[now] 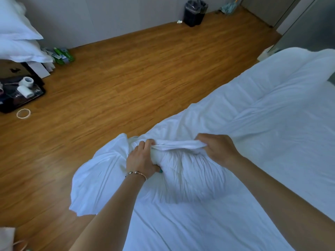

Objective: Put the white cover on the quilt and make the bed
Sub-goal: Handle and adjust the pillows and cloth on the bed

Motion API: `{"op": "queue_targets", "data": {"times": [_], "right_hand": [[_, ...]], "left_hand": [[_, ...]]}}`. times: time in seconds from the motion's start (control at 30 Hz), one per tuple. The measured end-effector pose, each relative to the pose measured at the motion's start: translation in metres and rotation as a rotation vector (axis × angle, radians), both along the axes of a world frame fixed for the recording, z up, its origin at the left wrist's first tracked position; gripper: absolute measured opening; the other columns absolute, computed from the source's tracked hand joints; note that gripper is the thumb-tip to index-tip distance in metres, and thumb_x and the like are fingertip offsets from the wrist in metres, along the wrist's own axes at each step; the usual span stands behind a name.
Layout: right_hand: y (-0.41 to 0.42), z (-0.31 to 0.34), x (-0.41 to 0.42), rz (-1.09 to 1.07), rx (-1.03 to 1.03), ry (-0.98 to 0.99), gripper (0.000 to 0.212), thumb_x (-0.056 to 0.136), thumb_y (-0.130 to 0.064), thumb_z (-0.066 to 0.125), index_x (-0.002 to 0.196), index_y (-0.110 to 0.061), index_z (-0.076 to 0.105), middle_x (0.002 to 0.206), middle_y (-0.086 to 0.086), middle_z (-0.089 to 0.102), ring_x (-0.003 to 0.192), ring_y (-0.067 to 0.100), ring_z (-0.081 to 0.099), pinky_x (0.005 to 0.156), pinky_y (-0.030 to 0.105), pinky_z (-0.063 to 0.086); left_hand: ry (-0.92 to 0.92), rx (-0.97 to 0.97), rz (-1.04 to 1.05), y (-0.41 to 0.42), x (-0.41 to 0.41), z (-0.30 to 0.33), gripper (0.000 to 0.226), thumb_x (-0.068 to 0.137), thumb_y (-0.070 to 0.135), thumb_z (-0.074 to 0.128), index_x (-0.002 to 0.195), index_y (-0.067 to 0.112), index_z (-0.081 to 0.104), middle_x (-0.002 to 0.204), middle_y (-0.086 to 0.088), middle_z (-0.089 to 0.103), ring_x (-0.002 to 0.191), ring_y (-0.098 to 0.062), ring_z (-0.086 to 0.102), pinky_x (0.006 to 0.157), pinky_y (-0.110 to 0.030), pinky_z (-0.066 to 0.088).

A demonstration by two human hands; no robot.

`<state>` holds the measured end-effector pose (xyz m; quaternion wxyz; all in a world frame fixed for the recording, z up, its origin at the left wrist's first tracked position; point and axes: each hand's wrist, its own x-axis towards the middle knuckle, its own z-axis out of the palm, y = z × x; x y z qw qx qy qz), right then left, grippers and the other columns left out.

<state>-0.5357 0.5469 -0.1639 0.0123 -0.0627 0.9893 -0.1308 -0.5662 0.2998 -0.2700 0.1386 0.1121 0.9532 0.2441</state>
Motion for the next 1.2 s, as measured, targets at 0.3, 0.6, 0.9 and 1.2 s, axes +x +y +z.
{"op": "queue_targets", "data": {"times": [0.3,0.6,0.9,1.2], "right_hand": [[-0.013,-0.054,0.144,-0.154,-0.052,-0.117,0.024,0.077,-0.05,0.056,0.083,-0.029,0.047,0.054,-0.009,0.054,0.046,0.01,0.053,0.041,0.021,0.032],[-0.043,-0.13,0.087,-0.386,0.276,-0.213,0.063,0.021,-0.047,0.095,0.076,-0.025,0.071,0.052,-0.002,0.061,0.048,0.019,0.063,0.042,0.026,0.046],[-0.051,-0.128,0.053,-0.443,0.237,-0.284,0.038,0.086,-0.031,0.064,0.123,-0.039,0.057,0.104,-0.004,0.07,0.101,0.02,0.066,0.072,0.025,0.044],[-0.056,-0.124,0.055,-0.46,0.254,-0.255,0.022,0.085,-0.029,0.064,0.107,-0.034,0.064,0.095,-0.003,0.07,0.093,0.022,0.067,0.064,0.025,0.039]], "left_hand": [[-0.005,-0.152,-0.161,0.025,-0.009,0.009,0.076,0.057,0.04,0.085,0.114,0.028,0.037,0.106,0.007,0.043,0.095,-0.018,0.055,0.067,-0.03,0.037],[0.604,0.088,-0.152,-0.011,0.016,0.002,0.064,0.049,0.058,0.082,0.086,0.019,0.048,0.074,0.0,0.054,0.056,-0.023,0.057,0.048,-0.025,0.033],[0.137,-0.375,-0.357,-0.069,0.026,0.04,0.087,0.046,0.086,0.065,0.105,0.025,0.045,0.098,0.011,0.031,0.1,-0.015,0.044,0.085,-0.027,0.037],[0.561,-0.264,-0.822,-0.112,0.011,0.037,0.072,0.049,0.062,0.085,0.091,0.016,0.049,0.07,0.002,0.054,0.062,-0.024,0.054,0.073,-0.029,0.038]]}}
